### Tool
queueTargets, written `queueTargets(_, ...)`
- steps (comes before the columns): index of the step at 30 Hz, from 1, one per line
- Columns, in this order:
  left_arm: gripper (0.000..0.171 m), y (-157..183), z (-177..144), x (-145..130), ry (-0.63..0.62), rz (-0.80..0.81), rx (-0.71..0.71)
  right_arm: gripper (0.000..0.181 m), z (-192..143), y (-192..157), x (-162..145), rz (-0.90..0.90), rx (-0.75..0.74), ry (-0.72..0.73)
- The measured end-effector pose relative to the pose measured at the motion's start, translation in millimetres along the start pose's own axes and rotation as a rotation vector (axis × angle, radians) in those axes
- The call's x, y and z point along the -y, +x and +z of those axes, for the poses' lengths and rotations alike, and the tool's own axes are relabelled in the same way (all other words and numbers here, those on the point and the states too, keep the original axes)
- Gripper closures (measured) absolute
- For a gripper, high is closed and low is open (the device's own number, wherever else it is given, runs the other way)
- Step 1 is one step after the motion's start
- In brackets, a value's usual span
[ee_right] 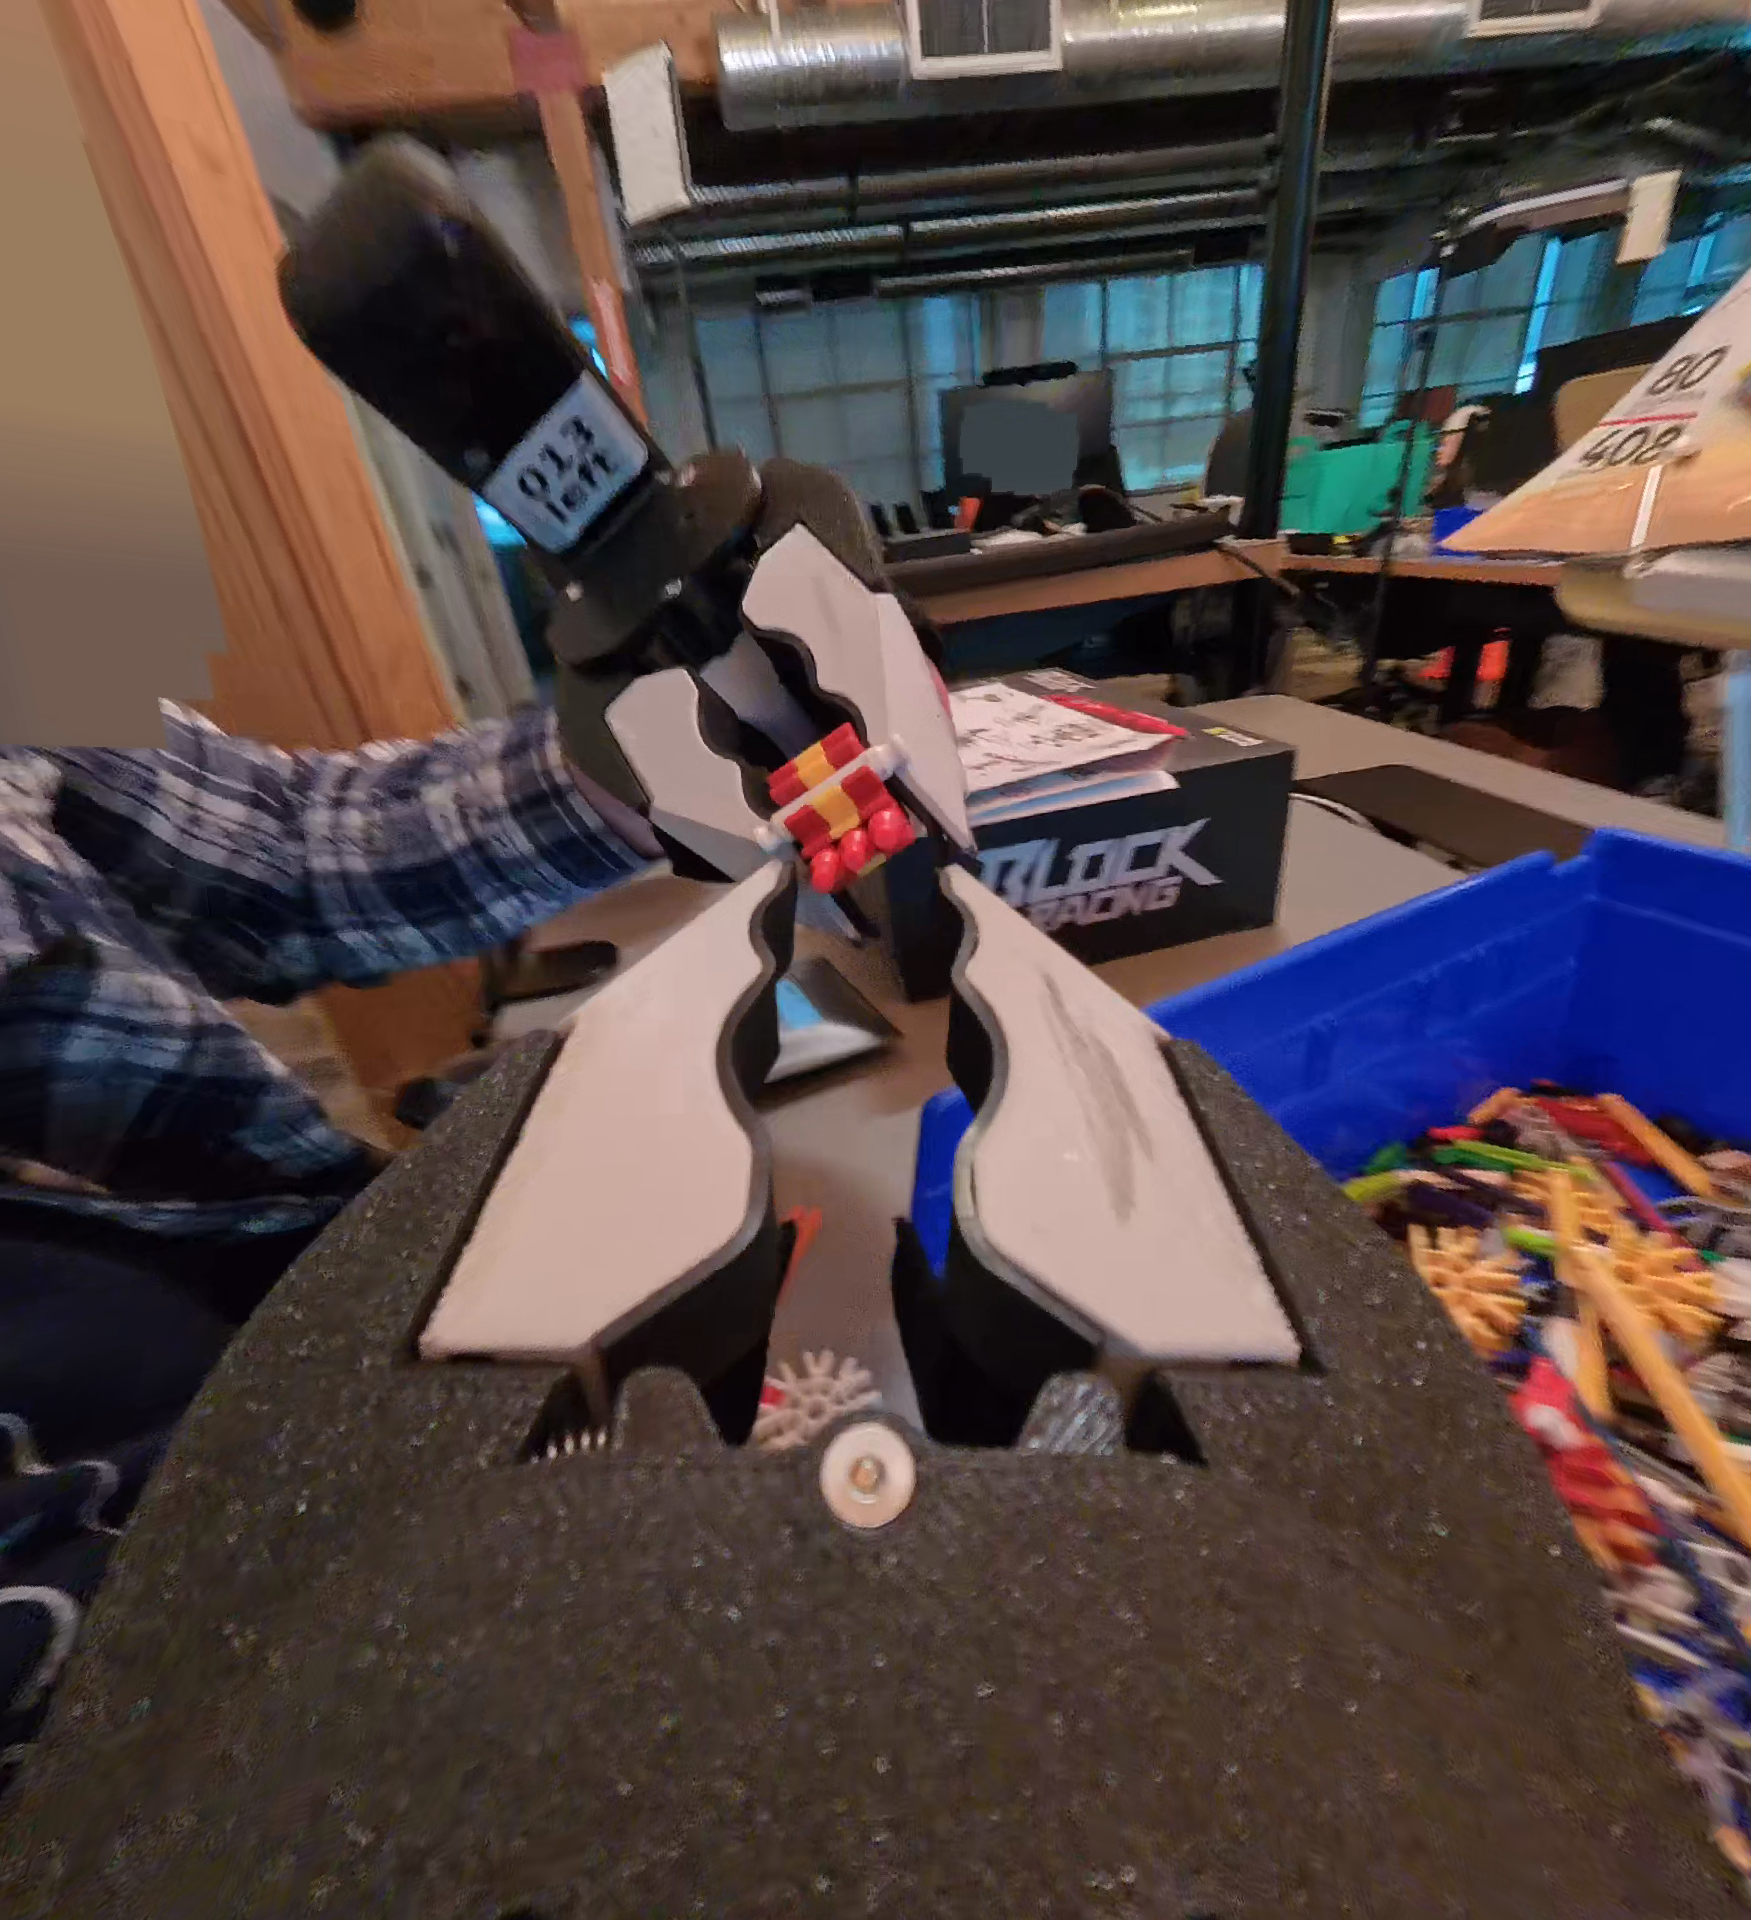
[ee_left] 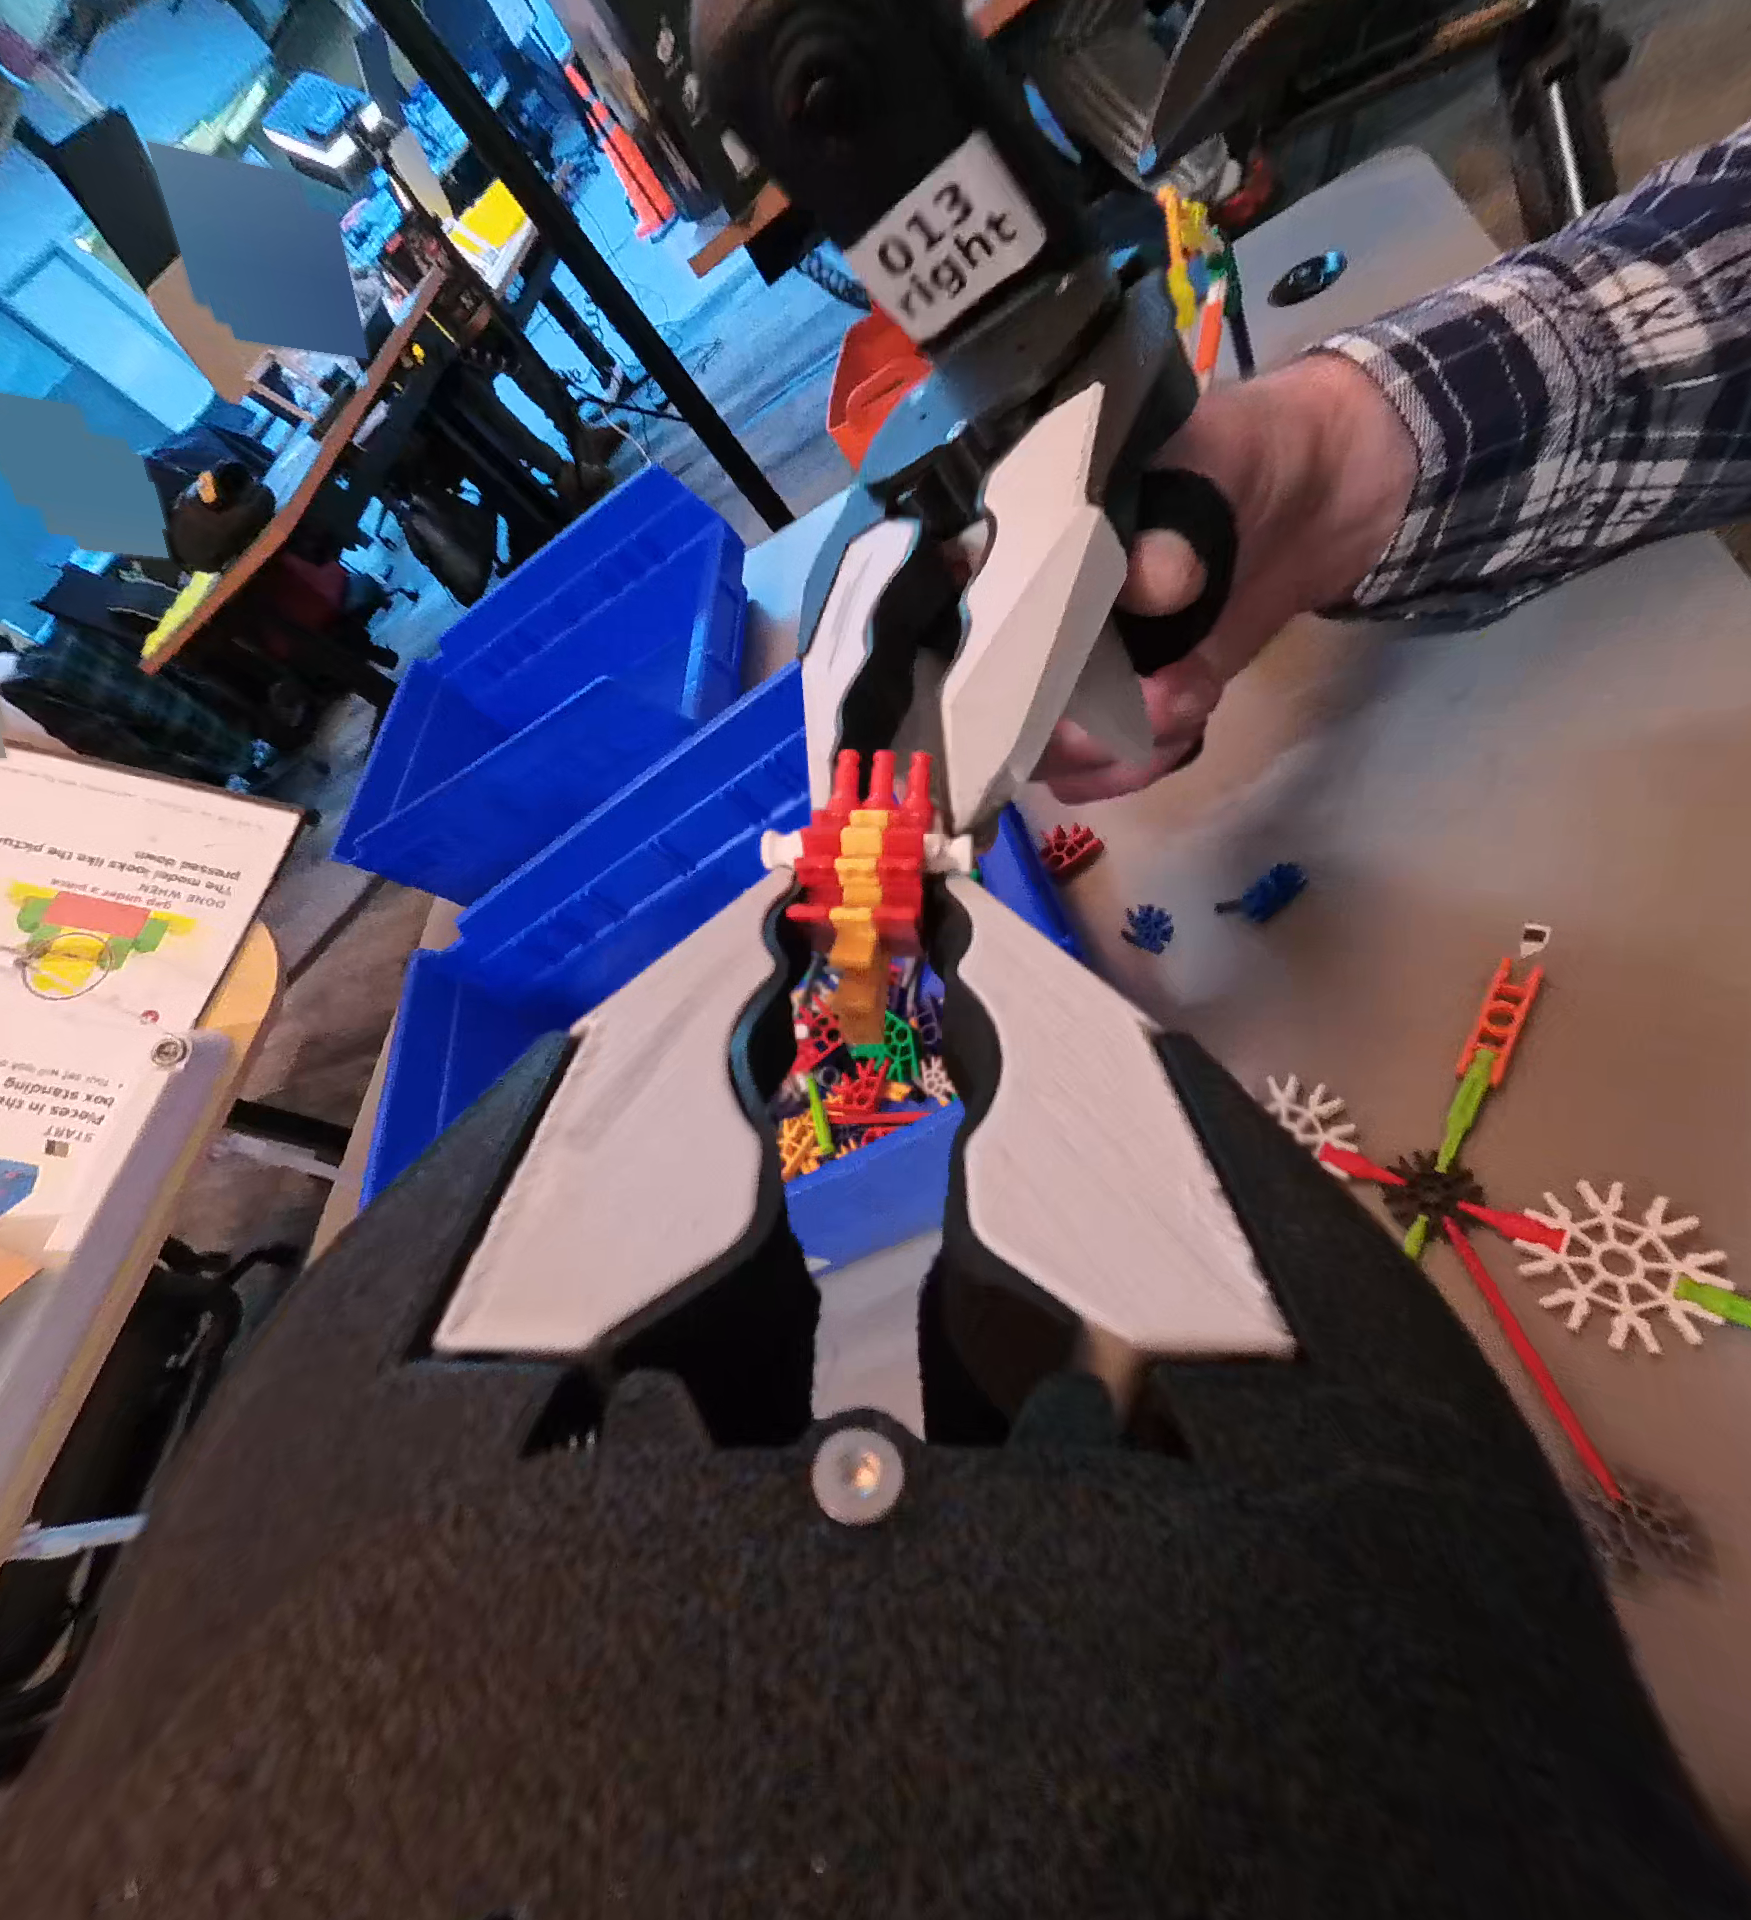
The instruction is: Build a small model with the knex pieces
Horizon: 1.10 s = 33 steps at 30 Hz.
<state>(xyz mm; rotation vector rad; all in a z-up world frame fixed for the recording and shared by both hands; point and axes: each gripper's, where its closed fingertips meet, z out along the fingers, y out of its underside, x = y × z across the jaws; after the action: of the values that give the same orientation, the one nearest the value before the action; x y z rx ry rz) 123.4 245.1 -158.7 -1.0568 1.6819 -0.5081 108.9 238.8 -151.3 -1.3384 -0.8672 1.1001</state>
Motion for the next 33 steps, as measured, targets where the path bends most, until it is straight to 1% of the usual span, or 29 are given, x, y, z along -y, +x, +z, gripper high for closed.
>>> queueTargets(2,0.151,-1.5,0.4,0.9,-0.014,0.053,0.031,0.144,-1.5,-4.3,3.5,0.129,0.084,0.035)
queueTargets(4,0.152,0.6,2.5,4.2,-0.036,0.141,0.056,0.142,-2.7,-5.6,6.9,0.271,0.156,0.067)
queueTargets(5,0.152,2.8,4.8,5.1,-0.062,0.201,0.067,0.14,-1.9,-6.8,6.2,0.312,0.18,0.071)
queueTargets(7,0.152,7.7,9.2,11.0,-0.074,0.282,0.081,0.139,1.5,-12.9,3.0,0.331,0.215,0.057)
queueTargets(10,0.152,4.5,12.1,9.9,-0.102,0.373,0.128,0.155,4.6,-20.2,-0.6,0.327,0.25,0.036)
queueTargets(14,0.151,0.2,12.8,10.3,-0.097,0.403,0.164,0.157,4.4,-15.8,-0.1,0.218,0.185,0.028)
queueTargets(16,0.149,-4.6,12.5,3.8,-0.138,0.414,0.184,0.158,4.8,-8.5,-3.3,0.136,0.105,0.004)
queueTargets(17,0.147,-6.7,11.5,0.4,-0.157,0.414,0.191,0.158,4.8,-6.0,-5.1,0.068,0.062,-0.016)
queueTargets(18,0.146,-6.5,10.6,-1.0,-0.162,0.398,0.182,0.158,4.9,-5.8,-6.6,0.011,0.038,-0.033)
queueTargets(20,0.146,-8.5,9.0,-0.6,-0.168,0.392,0.191,0.158,4.8,-3.8,-4.7,-0.038,0.003,-0.026)
queueTargets(22,0.143,-9.7,7.9,-8.7,-0.229,0.407,0.187,0.159,5.0,2.8,-8.5,-0.14,-0.076,-0.068)
queueTargets(24,0.14,-9.2,4.9,-17.4,-0.28,0.388,0.168,0.158,3.4,13.9,-11.1,-0.223,-0.172,-0.102)
queueTargets(25,0.132,-7.7,2.3,-18.4,-0.289,0.368,0.152,0.158,1.8,19.0,-11.4,-0.28,-0.22,-0.117)
queueTargets(26,0.127,-7.9,-0.6,-16.2,-0.285,0.346,0.15,0.158,0.8,20.1,-10.2,-0.326,-0.245,-0.12)
queueTargets(27,0.126,-9.3,-3.3,-11.9,-0.272,0.328,0.158,0.158,0.3,20.4,-8.9,-0.356,-0.26,-0.119)
queueTargets(30,0.125,-8.1,-7.0,4.5,-0.21,0.266,0.159,0.159,-0.4,21.1,-7.2,-0.435,-0.294,-0.12)
queueTargets(32,0.129,-4.7,-6.3,14.6,-0.165,0.241,0.155,0.159,-1.3,21.6,-5.4,-0.45,-0.304,-0.112)
queueTargets(33,0.129,-3.9,-5.7,16.1,-0.163,0.233,0.156,0.159,-2.0,23.4,-6.5,-0.464,-0.316,-0.121)
